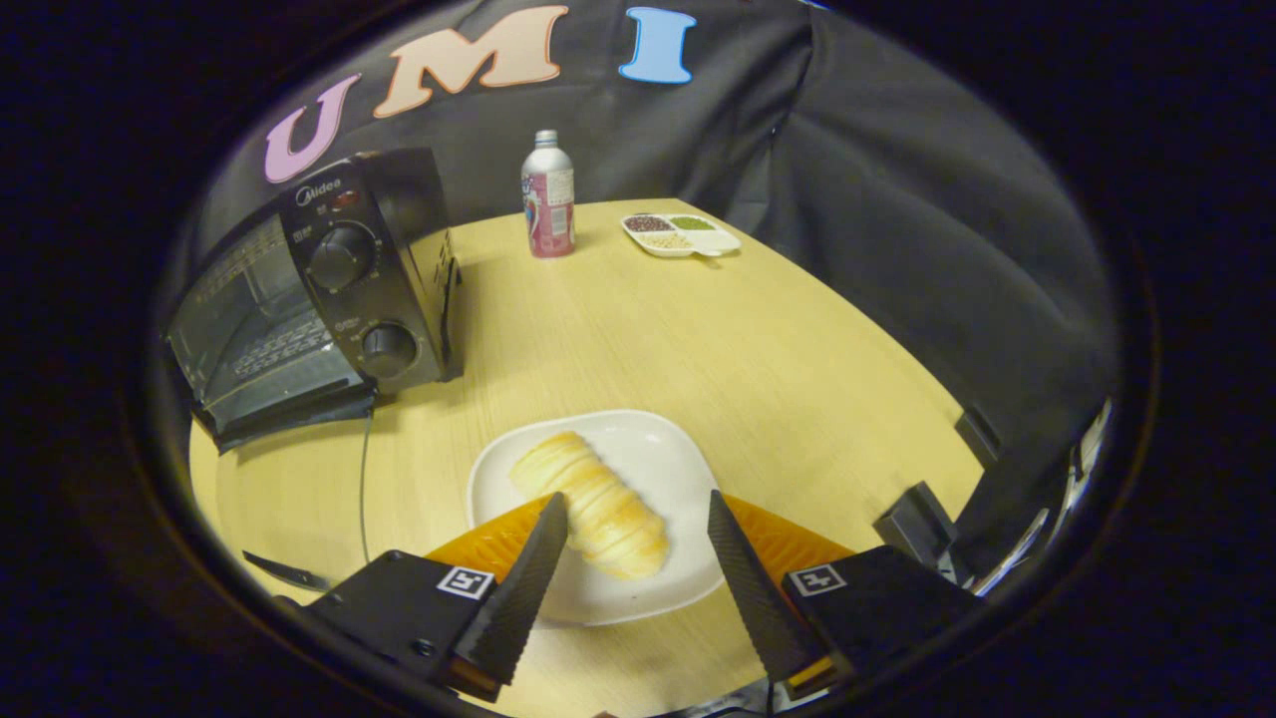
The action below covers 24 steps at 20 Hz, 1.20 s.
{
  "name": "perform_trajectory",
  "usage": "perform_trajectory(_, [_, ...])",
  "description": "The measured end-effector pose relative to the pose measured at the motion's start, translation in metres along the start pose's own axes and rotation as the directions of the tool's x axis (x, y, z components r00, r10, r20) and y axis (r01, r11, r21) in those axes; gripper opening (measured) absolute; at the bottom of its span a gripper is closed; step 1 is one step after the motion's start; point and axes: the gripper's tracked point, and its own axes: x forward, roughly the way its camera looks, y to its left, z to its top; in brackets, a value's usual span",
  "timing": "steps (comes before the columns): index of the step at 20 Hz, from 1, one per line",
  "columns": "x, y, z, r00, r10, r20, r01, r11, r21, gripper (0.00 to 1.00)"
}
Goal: Open the toaster oven, put the food inside, and close the toaster oven door.
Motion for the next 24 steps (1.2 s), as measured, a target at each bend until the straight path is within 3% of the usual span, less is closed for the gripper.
perform_trajectory(3, [0.010, 0.008, -0.005, 0.998, 0.054, 0.013, -0.055, 0.994, 0.094, 0.91])
perform_trajectory(5, [0.011, 0.018, -0.007, 0.994, 0.108, 0.023, -0.111, 0.983, 0.149, 0.76])
perform_trajectory(7, [0.012, 0.016, -0.008, 0.996, 0.089, 0.022, -0.091, 0.981, 0.173, 0.61])
perform_trajectory(9, [0.009, 0.019, -0.009, 0.998, 0.068, 0.018, -0.070, 0.981, 0.181, 0.58])
perform_trajectory(13, [0.001, 0.018, -0.006, 1.000, -0.010, 0.001, 0.010, 0.990, 0.142, 0.37])
perform_trajectory(16, [-0.014, 0.023, -0.003, 0.997, -0.074, -0.001, 0.074, 0.989, 0.130, 0.26])
perform_trajectory(24, [-0.106, 0.036, 0.034, 0.965, -0.245, 0.096, 0.232, 0.964, 0.131, 0.26])
